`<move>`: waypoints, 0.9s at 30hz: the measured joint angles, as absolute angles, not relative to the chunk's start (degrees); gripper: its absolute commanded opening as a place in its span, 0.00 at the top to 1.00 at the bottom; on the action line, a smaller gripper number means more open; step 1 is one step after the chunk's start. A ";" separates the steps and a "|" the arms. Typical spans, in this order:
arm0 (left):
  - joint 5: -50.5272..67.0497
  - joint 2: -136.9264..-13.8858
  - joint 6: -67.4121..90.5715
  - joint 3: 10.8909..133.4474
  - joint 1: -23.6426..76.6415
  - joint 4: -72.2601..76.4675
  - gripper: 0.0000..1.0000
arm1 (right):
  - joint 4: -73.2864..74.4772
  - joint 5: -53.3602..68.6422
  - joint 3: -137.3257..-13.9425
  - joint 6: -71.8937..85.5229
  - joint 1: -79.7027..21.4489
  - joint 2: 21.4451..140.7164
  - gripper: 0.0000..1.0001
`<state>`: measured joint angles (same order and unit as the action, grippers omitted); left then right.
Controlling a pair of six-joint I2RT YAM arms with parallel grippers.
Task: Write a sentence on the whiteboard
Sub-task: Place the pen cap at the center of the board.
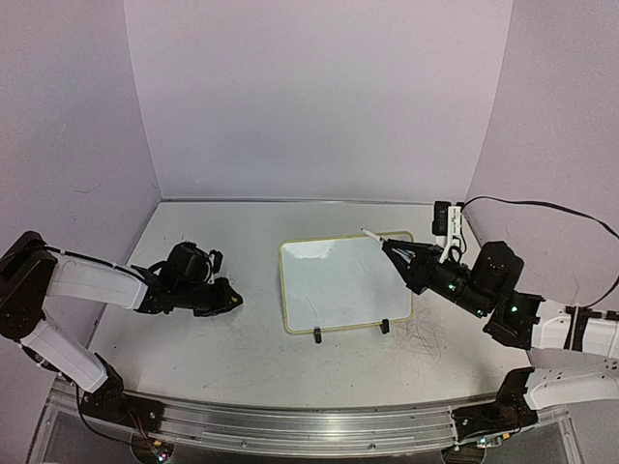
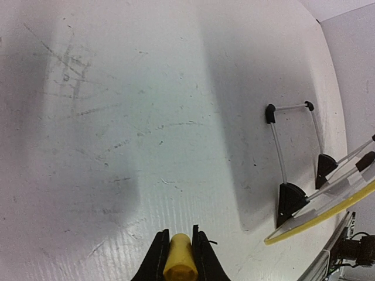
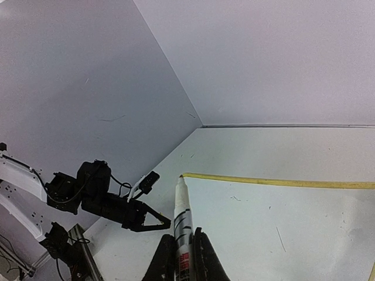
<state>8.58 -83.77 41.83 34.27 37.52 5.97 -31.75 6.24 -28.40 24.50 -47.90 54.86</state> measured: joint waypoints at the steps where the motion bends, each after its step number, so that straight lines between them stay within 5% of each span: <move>1: 7.79 -83.77 41.67 34.28 37.52 5.58 0.90 | -31.75 6.18 -28.40 24.38 -47.90 55.05 1.00; 27: 1.33 -87.88 38.46 36.32 38.33 1.33 0.61 | -31.59 5.39 -28.64 24.03 -47.90 55.69 1.00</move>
<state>1.33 -87.88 38.46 36.32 38.33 1.33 -31.59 5.39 -28.64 24.03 -47.90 55.69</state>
